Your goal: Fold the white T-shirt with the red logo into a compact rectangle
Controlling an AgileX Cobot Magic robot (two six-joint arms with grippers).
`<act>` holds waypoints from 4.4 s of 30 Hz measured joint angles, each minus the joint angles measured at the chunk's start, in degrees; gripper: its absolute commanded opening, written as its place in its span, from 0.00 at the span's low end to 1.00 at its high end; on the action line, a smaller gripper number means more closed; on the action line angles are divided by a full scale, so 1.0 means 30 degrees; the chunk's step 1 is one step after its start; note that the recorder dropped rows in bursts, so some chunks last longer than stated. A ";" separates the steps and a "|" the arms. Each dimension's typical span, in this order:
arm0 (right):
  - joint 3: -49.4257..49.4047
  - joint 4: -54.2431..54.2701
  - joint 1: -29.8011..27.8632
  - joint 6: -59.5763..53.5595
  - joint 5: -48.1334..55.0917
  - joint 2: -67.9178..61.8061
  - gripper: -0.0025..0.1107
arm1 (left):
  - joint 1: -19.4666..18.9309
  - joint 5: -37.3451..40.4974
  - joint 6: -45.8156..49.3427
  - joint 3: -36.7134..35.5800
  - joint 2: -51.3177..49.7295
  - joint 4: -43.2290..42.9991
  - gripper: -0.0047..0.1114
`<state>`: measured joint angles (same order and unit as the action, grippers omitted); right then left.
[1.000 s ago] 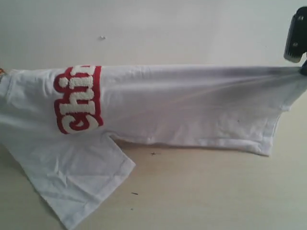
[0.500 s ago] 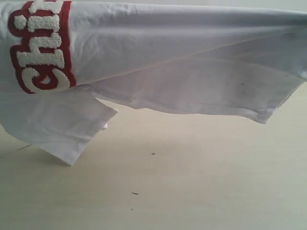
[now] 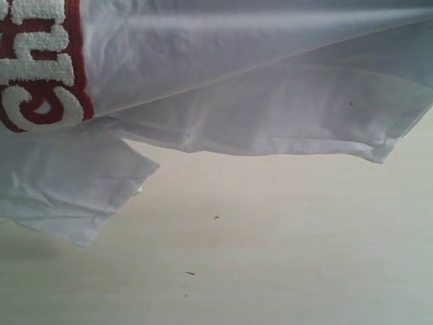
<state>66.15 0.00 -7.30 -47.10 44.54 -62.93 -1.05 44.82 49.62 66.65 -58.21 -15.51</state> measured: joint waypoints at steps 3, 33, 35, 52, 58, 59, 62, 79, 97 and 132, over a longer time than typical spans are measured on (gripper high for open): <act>0.0000 -0.0455 0.0692 0.0046 0.0233 0.0000 0.02 | -0.0035 0.1066 0.0975 0.0000 0.0136 0.0672 0.04; 0.2576 -0.3269 0.1156 0.1662 -1.1153 -1.7447 0.16 | -0.0317 -1.3394 0.7872 0.0000 -1.7104 0.2046 0.09; 0.2698 -0.3269 0.1156 0.2416 -1.1763 -1.7859 0.28 | -0.0482 -1.4296 0.6969 0.0000 -1.7383 0.1969 0.21; 0.6200 -0.3269 0.1156 1.3421 -0.7375 -1.7989 0.04 | -0.0979 -1.6088 -0.1873 0.0000 -1.7376 0.1928 0.55; 0.6613 -0.2557 0.1156 1.3094 -0.4921 -1.7989 0.02 | -0.0979 -1.5195 -0.6178 0.0000 -1.6295 0.1890 0.22; 0.6613 -0.1979 0.1156 1.2705 -0.4679 -1.7989 0.02 | -0.0979 -1.4772 -0.6612 0.0000 -1.6061 0.1890 0.12; 0.6613 0.0564 0.1156 1.0472 -0.3546 -1.7989 0.02 | -0.0979 -1.2513 -0.7552 0.0000 -1.5642 0.1931 0.04; 0.4122 0.4642 0.1156 0.7337 -0.1692 -1.8018 0.02 | 0.1505 -0.1335 0.2474 -0.0746 -1.5625 1.4375 0.04; 0.4430 0.5083 0.1156 0.7337 -0.3932 -2.0552 0.02 | 0.2000 -1.3136 -0.0037 -0.1030 -1.9207 1.4980 0.04; 0.4624 0.3017 0.1156 0.8559 -0.4493 -2.0632 0.02 | 0.2242 -0.4645 -0.1671 0.1207 -1.5947 1.4184 0.14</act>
<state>80.02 9.05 -3.84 -21.42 31.06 -124.82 5.68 30.88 44.61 70.27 -106.06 27.04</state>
